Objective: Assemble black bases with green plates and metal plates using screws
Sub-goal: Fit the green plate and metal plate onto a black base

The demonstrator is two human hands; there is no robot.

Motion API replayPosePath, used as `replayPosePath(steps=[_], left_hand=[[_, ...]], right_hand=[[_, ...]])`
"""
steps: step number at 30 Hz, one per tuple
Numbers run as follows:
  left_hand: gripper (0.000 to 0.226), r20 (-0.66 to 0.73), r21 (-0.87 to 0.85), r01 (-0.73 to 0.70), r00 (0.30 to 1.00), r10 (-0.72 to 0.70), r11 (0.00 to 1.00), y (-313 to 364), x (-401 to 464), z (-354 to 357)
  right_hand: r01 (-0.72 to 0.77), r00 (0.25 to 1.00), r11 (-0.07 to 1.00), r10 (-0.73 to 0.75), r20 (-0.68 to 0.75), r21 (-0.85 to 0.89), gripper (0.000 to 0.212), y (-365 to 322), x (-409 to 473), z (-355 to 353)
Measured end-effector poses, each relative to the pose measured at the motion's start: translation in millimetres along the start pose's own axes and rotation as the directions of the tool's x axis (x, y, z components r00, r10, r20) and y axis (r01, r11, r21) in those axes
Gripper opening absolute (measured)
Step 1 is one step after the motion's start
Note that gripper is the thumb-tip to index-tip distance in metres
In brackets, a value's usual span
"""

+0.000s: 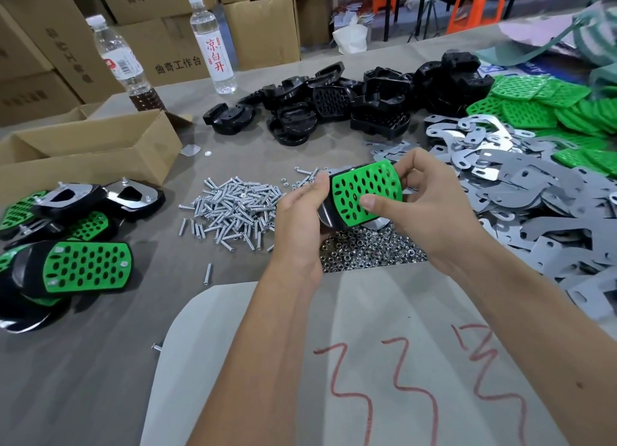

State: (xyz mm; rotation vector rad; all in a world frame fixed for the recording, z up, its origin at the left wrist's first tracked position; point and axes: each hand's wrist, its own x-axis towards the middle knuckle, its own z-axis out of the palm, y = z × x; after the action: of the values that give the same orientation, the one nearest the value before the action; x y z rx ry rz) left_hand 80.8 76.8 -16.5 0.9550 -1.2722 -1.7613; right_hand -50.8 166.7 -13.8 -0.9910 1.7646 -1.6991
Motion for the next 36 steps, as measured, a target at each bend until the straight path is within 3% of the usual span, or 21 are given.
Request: replayPosePath(steps=[6,13,18,24,26,29,33,36], left_hand=[[0.033,-0.048,0.026,-0.009,0.999,0.010,1.000,1,-3,4],[0.033,-0.006,-0.007,-0.024,1.000,0.024,1.000,-2,-6,7],[0.011,0.049,-0.017,-0.024,0.998,0.025,1.000,-6,-7,12],[0.006,0.044,-0.048,0.010,0.999,-0.008,0.999,-2,-3,8],[0.007,0.061,-0.070,0.021,0.998,-0.017,0.997,0,-3,7],[0.007,0.117,-0.093,0.011,0.993,0.000,0.996,1,-4,7],[0.009,0.145,-0.099,0.010,0.989,0.004,0.995,5,-5,6],[0.008,0.135,-0.046,-0.002,0.991,0.008,0.999,7,-3,0]], right_hand=[[-0.067,0.995,0.996,0.070,-0.066,0.051,0.039,1,-1,7],[-0.109,0.991,0.993,0.113,-0.076,0.051,0.038,1,1,1],[-0.069,0.994,0.998,0.070,-0.084,0.007,0.039,1,1,2],[-0.044,0.993,0.999,0.041,-0.115,-0.028,0.044,3,0,1],[-0.091,0.994,0.996,0.092,-0.066,0.008,0.041,2,1,-4],[-0.160,0.979,0.975,0.137,0.149,0.156,0.031,0,3,-10],[-0.261,0.940,0.880,0.139,0.310,0.396,0.042,-5,1,-14],[-0.397,0.904,0.764,0.229,0.361,0.509,0.048,-8,1,-16]])
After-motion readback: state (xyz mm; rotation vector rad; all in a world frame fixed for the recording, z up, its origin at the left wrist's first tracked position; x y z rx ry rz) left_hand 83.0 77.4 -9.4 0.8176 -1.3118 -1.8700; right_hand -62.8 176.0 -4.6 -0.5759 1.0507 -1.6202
